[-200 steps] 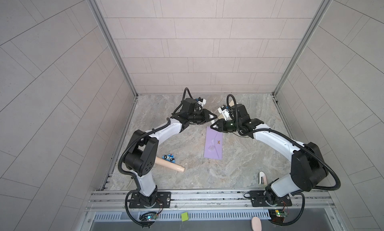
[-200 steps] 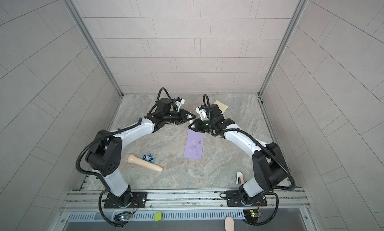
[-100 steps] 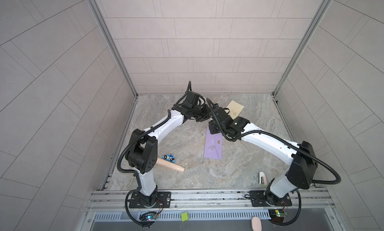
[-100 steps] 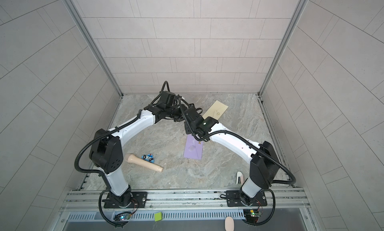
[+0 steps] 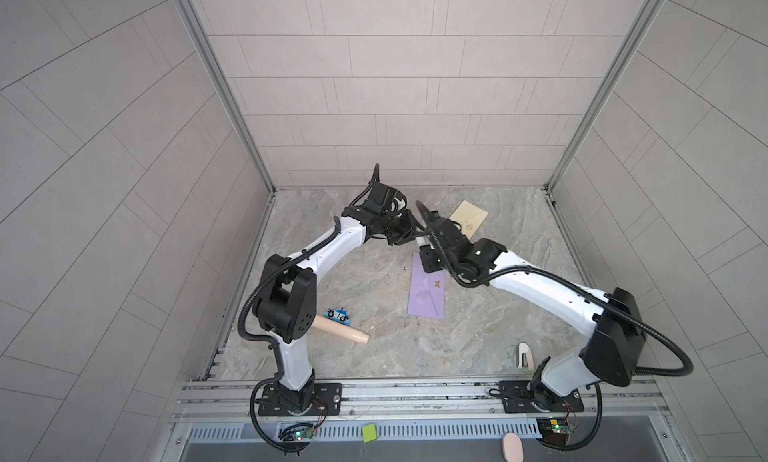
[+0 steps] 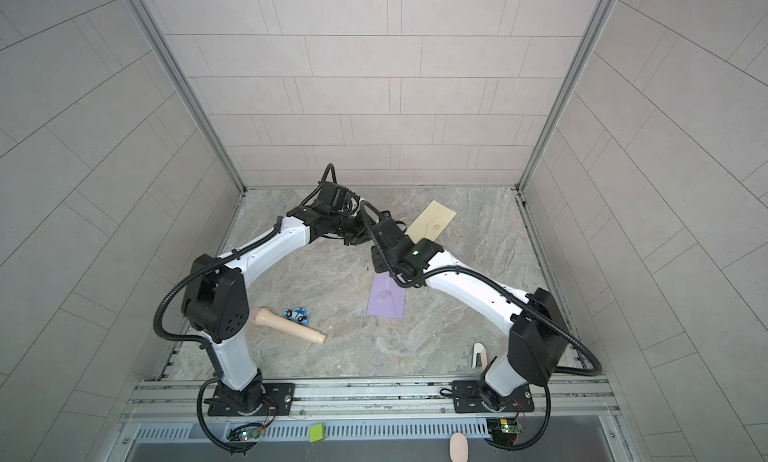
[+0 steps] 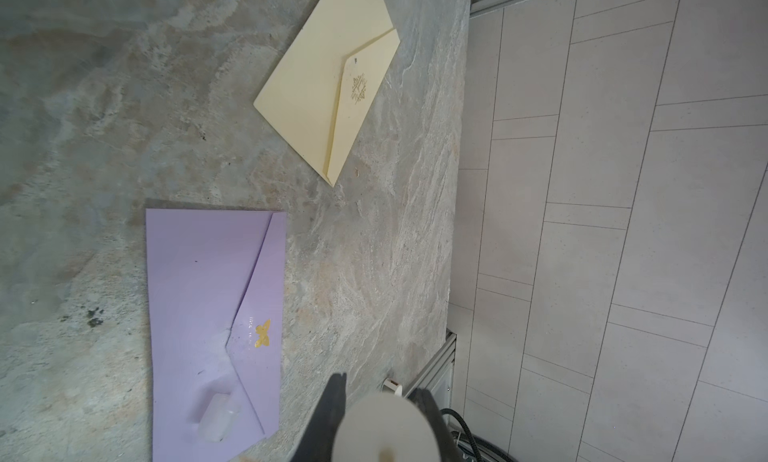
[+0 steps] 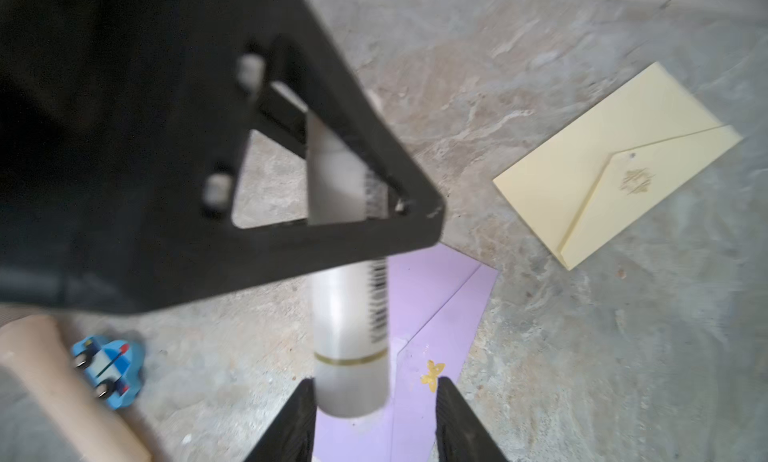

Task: Place the letter into the envelope and seal it

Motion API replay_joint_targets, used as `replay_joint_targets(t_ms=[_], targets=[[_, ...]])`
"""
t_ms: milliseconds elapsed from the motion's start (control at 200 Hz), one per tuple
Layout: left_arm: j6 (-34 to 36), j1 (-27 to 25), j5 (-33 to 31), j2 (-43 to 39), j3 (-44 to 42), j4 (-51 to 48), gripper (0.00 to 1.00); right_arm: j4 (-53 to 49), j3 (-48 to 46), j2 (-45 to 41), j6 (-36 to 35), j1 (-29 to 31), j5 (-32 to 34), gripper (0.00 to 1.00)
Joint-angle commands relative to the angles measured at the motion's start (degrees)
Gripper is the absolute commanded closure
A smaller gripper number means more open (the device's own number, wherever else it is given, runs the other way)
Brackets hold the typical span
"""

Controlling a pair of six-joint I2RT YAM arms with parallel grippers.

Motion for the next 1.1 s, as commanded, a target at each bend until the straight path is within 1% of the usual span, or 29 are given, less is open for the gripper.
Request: replay_joint_targets(t_ms=[0,45,115,240,325,370,485,635,781,921,1006,1066,1096], targets=[[1.8,-0.3,1.8,-1.7,-2.0,5.3,1.00,10.9,-4.9,-5.8,2.5,-8.2,-29.2,0.50],[2.3,-0.3,3.0,-2.1,-2.5,6.7,1.00,14.4,-7.3,-7.0,4.5,-11.0,-34.8,0.50],[2.5,-0.2,4.9,-2.4,-2.8,8.7,1.00,18.2,-10.1,-7.7,6.7,-14.2,-40.3,0.50],[1.1,-0.4,7.8,-2.7,-3.4,12.3,1.00,22.6,-13.4,-7.3,9.1,-17.1,-45.5,0.51],[0.0,-0.4,8.3,-3.2,-4.1,14.4,1.00,26.7,-14.7,-6.1,11.1,-16.9,-49.0,0.53],[-0.2,-0.4,8.5,-3.4,-4.3,15.2,1.00,27.6,-14.9,-5.6,11.8,-16.8,-49.3,0.53],[-0.3,-0.5,9.1,-4.0,-4.6,16.0,1.00,28.5,-15.3,-4.9,12.0,-16.8,-48.2,0.55],[-0.6,-0.6,9.7,-4.1,-4.8,16.1,1.00,29.0,-13.9,-3.2,12.2,-16.8,-47.4,0.64],[-1.2,-0.7,9.8,-4.1,-4.9,16.5,1.00,29.4,-12.2,-1.3,12.4,-16.8,-47.2,0.67],[-1.4,-0.7,9.6,-4.1,-4.9,16.6,1.00,28.8,-11.3,-0.7,12.6,-16.8,-45.3,0.79],[-1.9,-0.7,8.5,-4.0,-4.8,15.6,1.00,23.3,-10.1,-1.4,10.1,-16.4,-39.7,0.89],[-2.1,-0.7,7.3,-3.7,-4.2,13.5,1.00,16.6,-8.4,-2.1,6.8,-15.2,-32.3,0.95],[-2.2,-0.7,6.8,-3.3,-3.5,12.0,1.00,13.1,-7.3,-2.4,5.3,-14.2,-27.0,0.97]])
